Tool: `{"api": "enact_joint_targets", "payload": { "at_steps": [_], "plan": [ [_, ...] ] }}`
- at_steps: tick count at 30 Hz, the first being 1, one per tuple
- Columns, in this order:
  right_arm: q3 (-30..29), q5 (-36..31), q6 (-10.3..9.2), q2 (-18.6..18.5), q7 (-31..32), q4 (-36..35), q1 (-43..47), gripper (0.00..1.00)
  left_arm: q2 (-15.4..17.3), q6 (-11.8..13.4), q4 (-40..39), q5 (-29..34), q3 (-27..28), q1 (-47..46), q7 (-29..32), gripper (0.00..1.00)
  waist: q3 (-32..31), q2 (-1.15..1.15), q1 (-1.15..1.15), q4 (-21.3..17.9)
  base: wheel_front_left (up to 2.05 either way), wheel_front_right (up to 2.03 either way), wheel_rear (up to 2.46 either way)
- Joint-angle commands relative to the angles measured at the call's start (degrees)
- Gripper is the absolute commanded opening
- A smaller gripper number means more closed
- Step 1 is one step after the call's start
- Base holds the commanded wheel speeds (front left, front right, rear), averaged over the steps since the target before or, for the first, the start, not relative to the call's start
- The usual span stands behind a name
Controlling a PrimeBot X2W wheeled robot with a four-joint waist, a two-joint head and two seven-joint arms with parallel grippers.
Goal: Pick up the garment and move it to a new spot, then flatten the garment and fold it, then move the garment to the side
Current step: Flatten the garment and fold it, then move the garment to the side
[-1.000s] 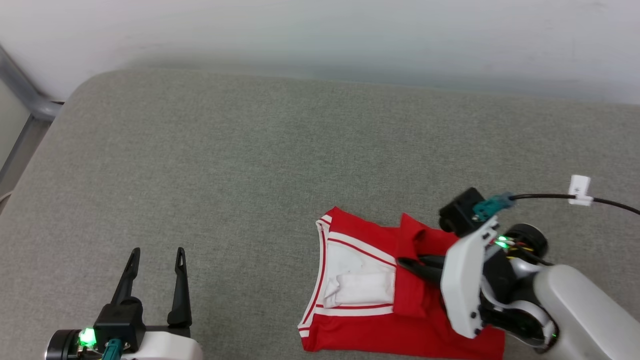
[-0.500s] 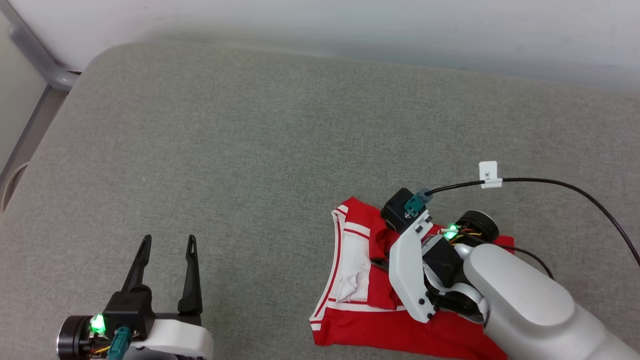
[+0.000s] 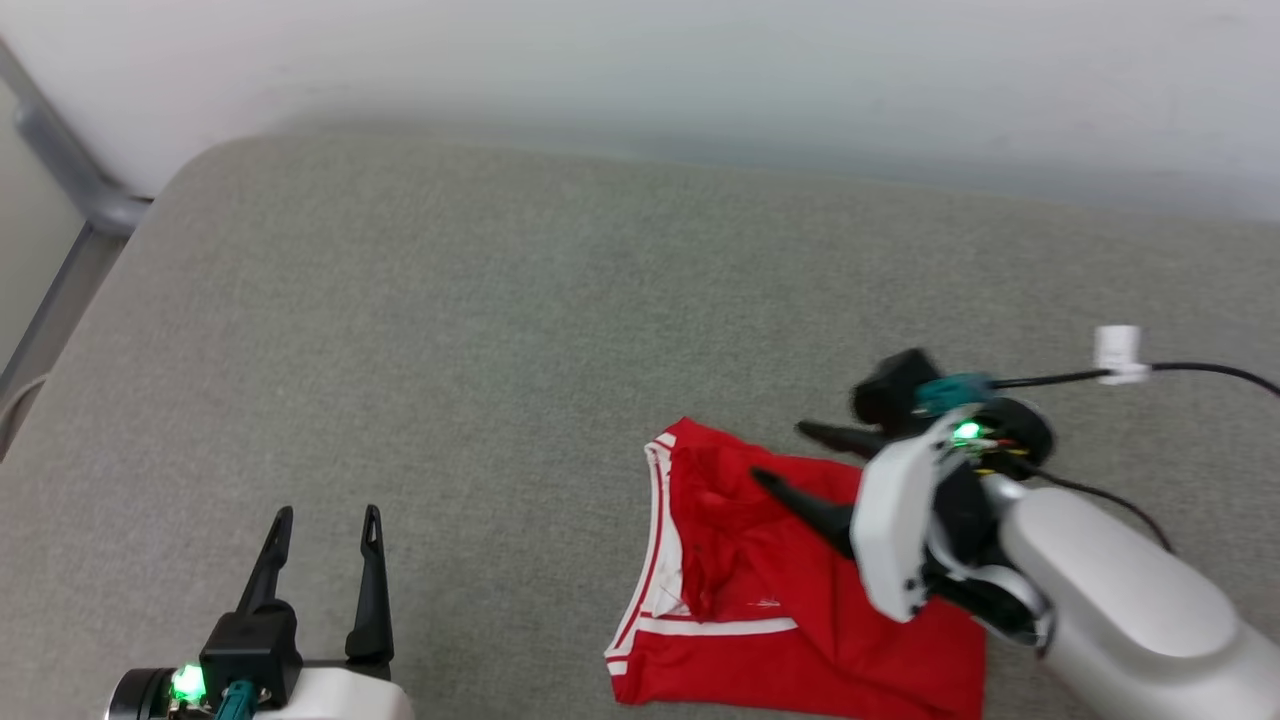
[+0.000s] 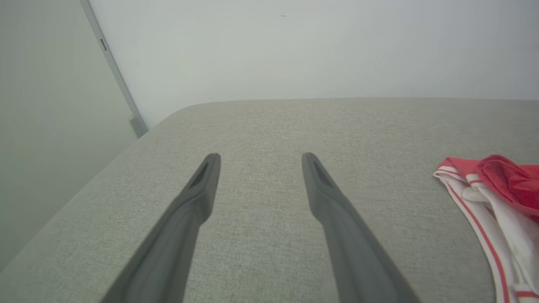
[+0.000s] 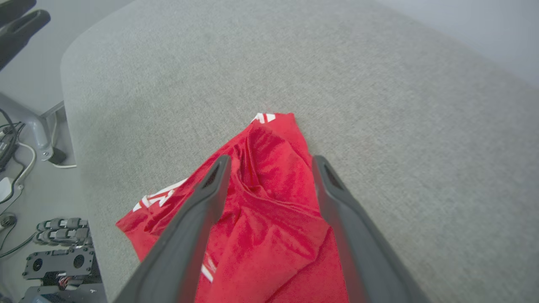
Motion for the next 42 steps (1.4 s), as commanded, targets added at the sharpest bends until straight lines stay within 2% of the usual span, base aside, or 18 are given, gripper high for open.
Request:
{"api": "enact_joint_targets", "payload": {
  "at_steps": [1, 4, 8, 9, 10, 16, 22, 27, 31, 37, 42],
  "plan": [
    [-2.8, -1.0, -0.06, -2.3, -2.9, -2.0, 2.2, 1.0, 0.4, -0.1, -0.1, 0.5, 0.1, 1.0, -0.1, 1.0, -2.3, 0.0, 0.0, -1.9, 0.0, 0.0, 0.0],
    [-8.4, -4.3, -0.05, -4.3, -7.4, -3.8, 5.5, 1.0, 0.5, -0.2, -0.3, 0.6, 0.1, 1.8, -0.1, 1.0, -3.6, 0.0, 0.0, -3.4, 0.0, 0.0, 0.0],
    [-18.1, -9.1, -0.06, -3.5, -12.9, -4.7, 10.7, 1.0, 0.7, -0.3, -0.5, 0.8, 0.3, 2.4, -0.1, 1.0, -4.7, 0.0, 0.0, -5.3, 0.0, 0.0, 0.0],
    [-18.1, -9.1, -0.06, -3.5, -12.9, -4.7, 10.7, 1.0, 0.7, -0.3, -0.5, 0.8, 0.3, 2.4, -0.1, 1.0, -4.7, 0.0, 0.0, -5.3, 0.0, 0.0, 0.0],
    [-20.9, -10.5, -0.05, -3.0, -14.4, -4.8, 12.1, 1.0, 0.7, -0.2, -0.6, 0.8, 0.3, 2.5, -0.1, 1.0, -4.9, 0.0, 0.0, -5.7, 0.0, 0.0, 0.0],
    [-35.6, -20.6, -0.05, 2.6, -24.2, -6.1, 20.7, 1.0, 0.7, -0.3, -0.6, 0.7, 0.3, 3.2, -0.1, 1.0, -5.7, 0.0, 0.0, -7.7, 0.0, 0.0, 0.0],
    [-45.7, -27.8, -0.05, 9.1, -29.6, -10.5, 28.8, 1.0, 0.7, -0.1, -0.5, 0.6, 0.6, 3.9, -0.1, 1.0, -6.4, 0.0, 0.0, -8.9, 0.0, 0.0, 0.0],
    [-49.4, -32.0, -0.05, 12.7, -30.8, -16.6, 34.2, 1.0, 0.8, 0.0, -0.5, 1.0, 0.3, 4.3, -0.1, 1.0, -6.9, 0.0, 0.0, -9.2, 0.0, 0.0, 0.0],
    [-50.2, -34.5, -0.05, 14.7, -31.0, -20.3, 38.1, 1.0, 0.8, 0.1, -0.8, 1.1, 0.1, 4.4, -0.1, 1.0, -7.3, 0.0, 0.0, -9.1, 0.0, 0.0, 0.0],
    [-51.6, -34.3, -0.05, 17.9, -31.0, -23.8, 42.5, 1.0, 0.6, 0.1, -1.1, 1.1, -0.4, 4.6, -0.1, 1.0, -7.8, 0.0, 0.0, -8.5, 0.0, 0.0, 0.0],
    [-52.5, -34.7, -0.05, 18.9, -31.0, -24.5, 44.6, 1.0, 0.7, 0.1, -1.1, 1.0, -0.7, 4.9, -0.1, 1.0, -8.1, 0.0, 0.0, -8.1, 0.0, 0.0, 0.0]
  ]
}}
